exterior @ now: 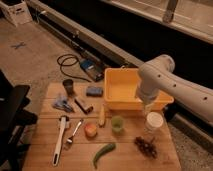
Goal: Place apple in tray
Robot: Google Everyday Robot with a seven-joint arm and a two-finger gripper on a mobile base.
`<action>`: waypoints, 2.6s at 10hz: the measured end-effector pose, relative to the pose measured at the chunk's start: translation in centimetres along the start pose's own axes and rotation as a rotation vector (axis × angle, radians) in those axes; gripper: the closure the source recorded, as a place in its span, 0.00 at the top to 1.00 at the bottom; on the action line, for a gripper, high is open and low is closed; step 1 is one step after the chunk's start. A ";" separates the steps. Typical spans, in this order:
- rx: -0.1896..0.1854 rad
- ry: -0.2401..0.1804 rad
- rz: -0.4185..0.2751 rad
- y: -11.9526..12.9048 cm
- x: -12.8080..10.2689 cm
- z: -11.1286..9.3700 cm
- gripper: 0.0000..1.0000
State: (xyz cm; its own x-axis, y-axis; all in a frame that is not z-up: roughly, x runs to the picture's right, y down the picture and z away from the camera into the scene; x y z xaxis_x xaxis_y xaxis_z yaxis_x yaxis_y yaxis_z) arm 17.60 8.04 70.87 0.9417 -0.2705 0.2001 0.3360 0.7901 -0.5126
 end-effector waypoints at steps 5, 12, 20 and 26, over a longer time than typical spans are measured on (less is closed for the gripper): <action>0.034 -0.057 -0.215 -2.5 -11.2 -0.5 0.65; 0.038 -0.077 -0.265 -2.8 -14.1 -0.4 0.65; -0.030 -0.246 -0.365 -2.5 -23.6 6.3 0.65; -0.117 -0.302 -0.448 -1.9 -27.8 10.1 0.65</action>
State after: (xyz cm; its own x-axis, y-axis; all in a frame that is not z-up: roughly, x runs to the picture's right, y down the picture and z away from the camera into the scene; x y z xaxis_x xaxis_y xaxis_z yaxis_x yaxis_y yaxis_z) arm -9.37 19.66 74.75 0.6644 -0.3827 0.6420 0.7186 0.5633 -0.4079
